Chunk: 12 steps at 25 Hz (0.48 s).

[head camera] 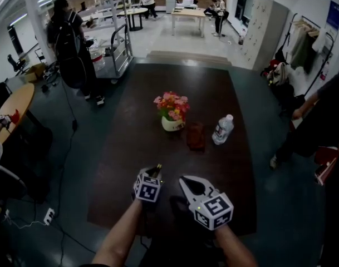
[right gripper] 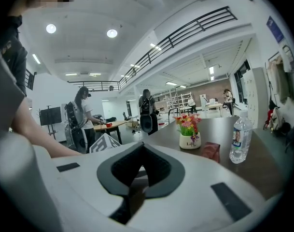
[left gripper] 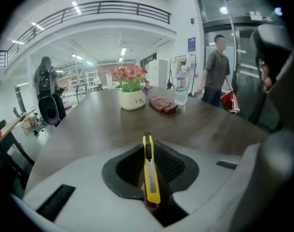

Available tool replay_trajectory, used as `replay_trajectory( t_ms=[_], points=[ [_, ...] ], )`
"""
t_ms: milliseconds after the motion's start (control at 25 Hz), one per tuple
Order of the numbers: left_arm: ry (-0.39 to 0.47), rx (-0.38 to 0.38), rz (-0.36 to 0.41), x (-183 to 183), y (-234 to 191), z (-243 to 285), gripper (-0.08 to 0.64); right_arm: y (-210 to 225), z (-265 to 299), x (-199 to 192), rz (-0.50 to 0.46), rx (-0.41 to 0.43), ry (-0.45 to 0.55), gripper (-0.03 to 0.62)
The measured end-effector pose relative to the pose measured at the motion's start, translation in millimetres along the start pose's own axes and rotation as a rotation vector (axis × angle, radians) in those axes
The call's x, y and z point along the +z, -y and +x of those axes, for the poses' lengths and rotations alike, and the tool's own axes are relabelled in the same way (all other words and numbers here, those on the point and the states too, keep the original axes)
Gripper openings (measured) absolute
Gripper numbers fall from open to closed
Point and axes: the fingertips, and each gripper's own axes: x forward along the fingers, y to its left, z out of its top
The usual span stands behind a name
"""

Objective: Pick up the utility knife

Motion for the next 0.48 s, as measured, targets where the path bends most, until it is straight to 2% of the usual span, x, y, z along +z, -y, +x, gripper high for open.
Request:
replay_trajectory(
  t_ms=[240, 480],
  points=[
    [0.203, -0.058, -0.041, 47.3, 19.9, -49.7, 0.071, 2.0, -2.2, 8.2, -0.009, -0.018, 0.041, 0.011],
    [0.392, -0.105, -0.093, 94.9, 31.1, -106.4, 0.071, 1.2, -1.5, 27.5, -0.011, -0.002, 0.127, 0.011]
  ],
)
